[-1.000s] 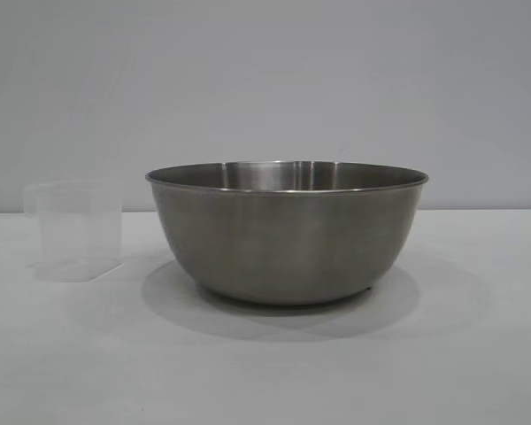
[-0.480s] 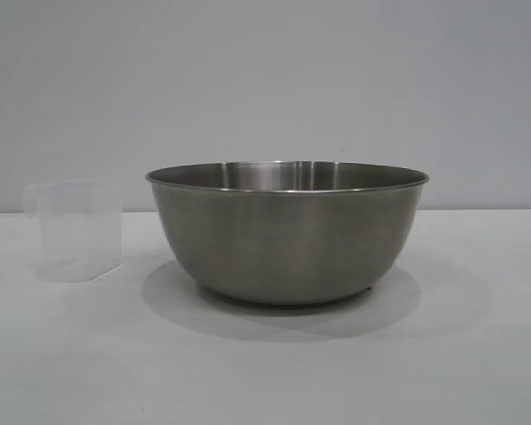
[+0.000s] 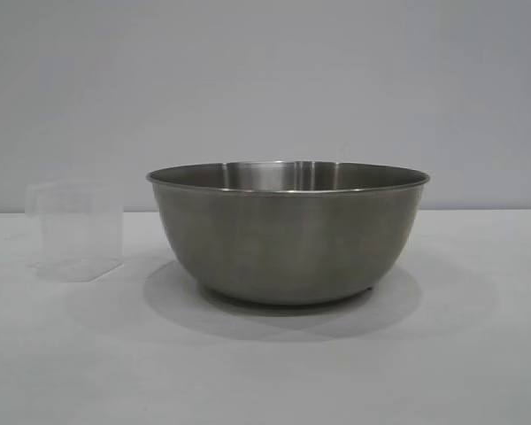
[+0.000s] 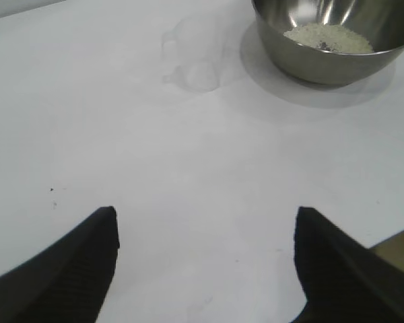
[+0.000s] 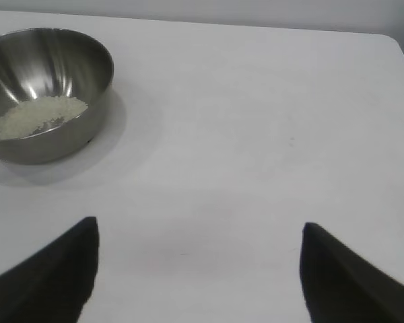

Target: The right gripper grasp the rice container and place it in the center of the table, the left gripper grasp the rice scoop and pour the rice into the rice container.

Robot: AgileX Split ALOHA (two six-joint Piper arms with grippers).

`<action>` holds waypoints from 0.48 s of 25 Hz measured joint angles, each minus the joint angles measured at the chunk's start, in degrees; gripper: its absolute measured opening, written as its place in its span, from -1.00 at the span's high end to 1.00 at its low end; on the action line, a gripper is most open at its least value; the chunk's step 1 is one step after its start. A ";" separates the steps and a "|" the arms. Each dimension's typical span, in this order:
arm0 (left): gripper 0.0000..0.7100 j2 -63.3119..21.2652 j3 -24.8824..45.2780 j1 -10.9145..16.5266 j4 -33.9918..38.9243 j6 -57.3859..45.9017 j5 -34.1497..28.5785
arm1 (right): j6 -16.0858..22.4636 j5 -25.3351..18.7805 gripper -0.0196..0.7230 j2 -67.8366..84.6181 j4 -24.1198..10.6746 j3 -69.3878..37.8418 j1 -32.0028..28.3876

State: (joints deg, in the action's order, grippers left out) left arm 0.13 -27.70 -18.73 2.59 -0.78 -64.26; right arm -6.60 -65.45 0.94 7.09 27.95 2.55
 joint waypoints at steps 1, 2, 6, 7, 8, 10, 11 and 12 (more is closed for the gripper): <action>-0.35 0.00 0.00 1.55 0.00 0.00 0.00 | 0.00 0.00 -0.47 0.00 0.00 0.00 0.00; -0.35 0.00 0.00 3.24 0.00 0.00 0.00 | 0.00 0.00 -0.47 0.00 0.00 0.00 0.00; -0.35 -0.14 0.00 10.38 0.00 0.00 0.00 | 0.00 0.00 -0.47 0.00 0.00 0.00 0.00; -0.35 -0.36 0.00 11.65 0.00 0.00 0.00 | 0.00 0.00 -0.47 0.00 0.00 0.00 0.00; -0.35 -0.76 0.00 12.61 0.00 0.00 0.00 | 0.00 0.00 -0.47 0.00 0.00 0.00 0.00; -0.35 -1.01 0.00 14.43 0.00 0.00 0.00 | 0.00 0.00 -0.47 0.00 0.00 0.00 0.00; -0.35 -1.01 0.00 15.01 0.00 0.00 0.00 | 0.00 0.00 -0.47 0.00 0.10 0.00 0.00; -0.35 -1.04 0.00 15.35 0.00 0.00 0.00 | 0.00 0.00 -0.47 0.00 0.10 0.00 0.00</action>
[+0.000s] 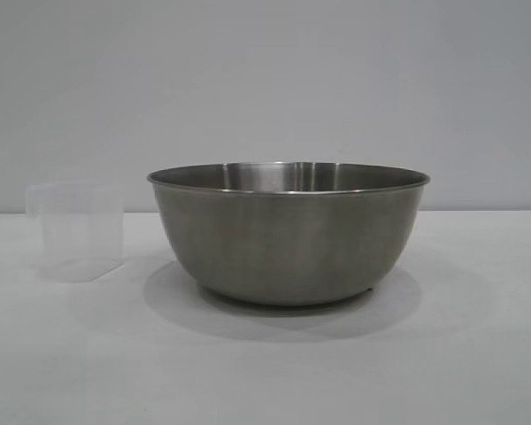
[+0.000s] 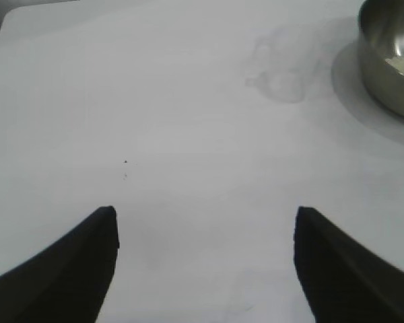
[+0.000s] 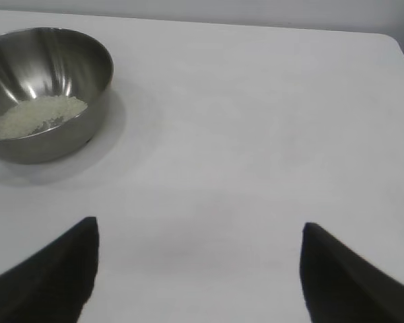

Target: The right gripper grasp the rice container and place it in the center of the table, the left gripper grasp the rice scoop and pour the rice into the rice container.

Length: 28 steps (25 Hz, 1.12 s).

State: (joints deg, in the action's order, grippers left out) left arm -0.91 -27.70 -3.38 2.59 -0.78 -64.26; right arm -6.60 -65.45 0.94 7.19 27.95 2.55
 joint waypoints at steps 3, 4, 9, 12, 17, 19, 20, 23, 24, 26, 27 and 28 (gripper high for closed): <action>-0.35 -0.10 0.00 0.26 -0.05 0.00 0.00 | 0.00 0.00 -0.47 0.00 0.00 0.00 0.00; -0.35 -0.10 0.00 0.26 -0.05 0.00 0.00 | 0.00 0.00 -0.47 0.00 0.00 0.00 0.00; -0.35 -0.10 0.00 0.26 -0.05 0.00 0.00 | 0.00 0.00 -0.47 0.00 0.00 0.00 0.00; -0.35 -0.10 0.00 0.26 -0.05 0.00 0.00 | 0.00 0.00 -0.47 0.00 0.00 0.00 0.00; -0.35 -0.10 0.00 0.26 -0.05 0.00 0.00 | 0.00 0.00 -0.47 0.00 0.00 0.00 0.73; -0.35 -0.10 0.00 0.26 -0.05 0.00 0.00 | 0.00 0.00 -0.47 0.00 0.00 0.00 1.71; -0.35 -0.10 0.00 0.26 -0.05 0.00 0.00 | 0.00 0.00 -0.47 0.00 0.11 0.00 1.84; -0.35 -0.10 0.00 0.38 -0.05 0.00 0.00 | 0.00 0.00 -0.47 0.00 0.11 0.00 2.09; -0.35 -0.10 0.00 0.85 -0.05 0.00 0.00 | 0.00 0.00 -0.47 0.00 0.11 0.00 2.09; -0.35 -0.10 0.00 2.23 -0.05 0.00 0.00 | 0.00 0.00 -0.47 0.00 0.11 0.00 2.09; -0.35 -0.10 0.00 2.88 -0.05 0.00 0.00 | 0.00 0.00 -0.47 0.00 0.11 0.00 2.09; -0.35 -0.10 0.00 3.21 -0.05 0.00 0.00 | 0.00 0.00 -0.47 0.00 0.11 0.00 2.09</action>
